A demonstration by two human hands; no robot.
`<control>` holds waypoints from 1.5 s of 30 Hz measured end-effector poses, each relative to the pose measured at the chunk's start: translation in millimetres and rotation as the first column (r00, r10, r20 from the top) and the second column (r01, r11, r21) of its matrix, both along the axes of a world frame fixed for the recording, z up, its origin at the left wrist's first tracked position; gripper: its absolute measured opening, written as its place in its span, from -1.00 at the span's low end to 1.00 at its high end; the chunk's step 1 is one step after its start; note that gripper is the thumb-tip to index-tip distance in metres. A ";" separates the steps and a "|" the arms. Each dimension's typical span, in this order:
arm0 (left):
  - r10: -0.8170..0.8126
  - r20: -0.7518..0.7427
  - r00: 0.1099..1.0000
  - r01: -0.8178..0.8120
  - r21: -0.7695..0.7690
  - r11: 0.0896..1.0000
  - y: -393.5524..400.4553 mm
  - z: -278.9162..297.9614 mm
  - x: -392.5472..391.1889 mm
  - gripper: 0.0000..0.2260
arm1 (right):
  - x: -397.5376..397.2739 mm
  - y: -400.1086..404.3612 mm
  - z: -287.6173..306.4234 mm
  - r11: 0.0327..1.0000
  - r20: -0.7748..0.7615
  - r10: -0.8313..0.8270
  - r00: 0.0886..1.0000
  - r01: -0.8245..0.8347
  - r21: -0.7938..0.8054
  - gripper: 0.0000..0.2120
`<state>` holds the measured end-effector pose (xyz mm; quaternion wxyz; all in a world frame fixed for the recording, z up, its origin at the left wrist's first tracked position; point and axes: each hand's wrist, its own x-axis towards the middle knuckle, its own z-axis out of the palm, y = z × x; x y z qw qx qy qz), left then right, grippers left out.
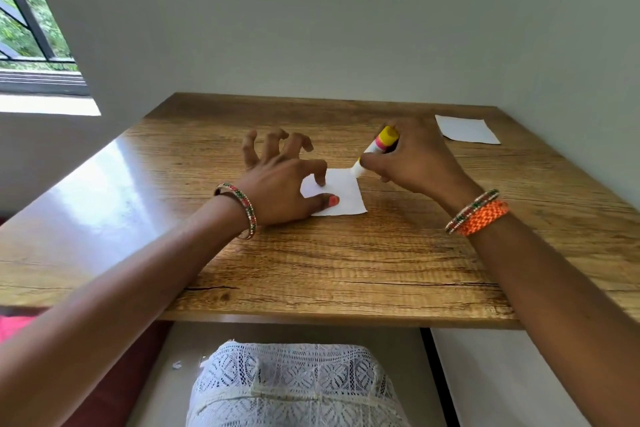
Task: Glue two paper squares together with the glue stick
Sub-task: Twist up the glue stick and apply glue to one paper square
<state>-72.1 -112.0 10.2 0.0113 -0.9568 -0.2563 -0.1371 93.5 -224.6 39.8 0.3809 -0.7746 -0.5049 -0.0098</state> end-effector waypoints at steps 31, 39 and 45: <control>0.080 0.069 0.994 -0.071 -0.125 0.990 -1.8 0.4 6.8 -0.88 | -23.9 -1.2 12.0 0.979 0.098 0.028 0.995 -0.008 -0.202 -0.71; 0.079 0.083 0.993 -0.067 -0.141 0.988 -3.2 0.5 5.6 -0.88 | -33.6 -10.1 19.7 0.964 0.114 0.046 0.992 -0.014 -0.265 -0.66; 0.092 0.091 0.992 -0.073 -0.195 0.978 -4.3 1.9 4.1 -0.91 | -31.6 -11.3 20.8 0.952 0.099 0.017 0.995 0.014 -0.305 -0.65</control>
